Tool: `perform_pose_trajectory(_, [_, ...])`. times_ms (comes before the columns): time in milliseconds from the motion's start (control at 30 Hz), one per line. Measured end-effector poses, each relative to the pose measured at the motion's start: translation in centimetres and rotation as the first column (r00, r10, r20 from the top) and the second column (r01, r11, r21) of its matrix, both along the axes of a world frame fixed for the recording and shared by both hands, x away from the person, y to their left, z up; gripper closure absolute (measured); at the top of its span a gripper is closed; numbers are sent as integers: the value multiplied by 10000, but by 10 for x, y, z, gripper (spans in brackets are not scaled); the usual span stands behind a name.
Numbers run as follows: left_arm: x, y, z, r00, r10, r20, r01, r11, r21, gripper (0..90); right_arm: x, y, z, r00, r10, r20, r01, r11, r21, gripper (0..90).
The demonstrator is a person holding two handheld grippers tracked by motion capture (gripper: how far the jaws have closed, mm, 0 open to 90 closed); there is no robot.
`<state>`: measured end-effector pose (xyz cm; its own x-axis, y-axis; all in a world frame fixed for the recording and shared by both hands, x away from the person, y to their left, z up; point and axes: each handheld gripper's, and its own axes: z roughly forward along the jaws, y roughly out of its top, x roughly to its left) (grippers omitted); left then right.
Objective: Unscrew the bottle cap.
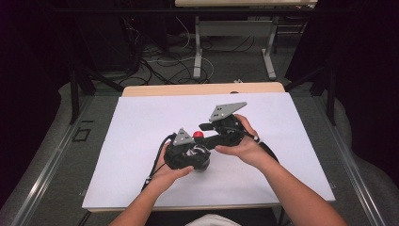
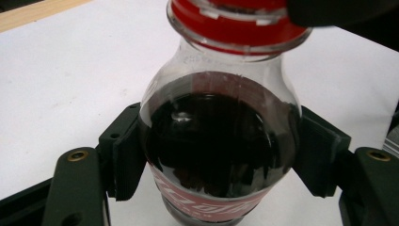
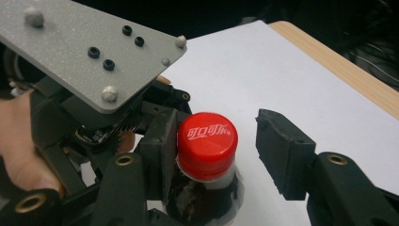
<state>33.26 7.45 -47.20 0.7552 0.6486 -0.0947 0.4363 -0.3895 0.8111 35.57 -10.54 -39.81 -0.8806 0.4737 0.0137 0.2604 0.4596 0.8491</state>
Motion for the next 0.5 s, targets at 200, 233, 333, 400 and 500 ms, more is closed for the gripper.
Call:
perform_pose_trajectory(200, [-1, -1, 0, 9999, 122, 42, -122, 9999, -27, 300, -10, 10, 1, 9914, -1302, -112, 1303, 9915, 65, 515])
perform_pose_trajectory(233, [-1, -2, 0, 9999, 127, -7, -127, 9999, 30, 300, -10, 12, 1, 9900, -1405, -153, 1405, 9901, -31, 529])
perform_pose_trajectory(333, [-1, -3, -1, 10000, 38, 70, -38, 10000, 36, 300, -10, 18, 1, 9873, -1545, -379, 1537, 9878, -231, 585])
perform_pose_trajectory(400, [-1, -2, -1, 10000, 48, 10, -48, 10000, -31, 300, -10, 21, 1, 9861, -1593, -466, 1576, 9868, -379, 601])
perform_pose_trajectory(500, [-1, -2, -1, 9999, 109, 27, -109, 9999, 25, 300, -9, 23, 1, 9863, -1597, -408, 1575, 9861, -531, 606])
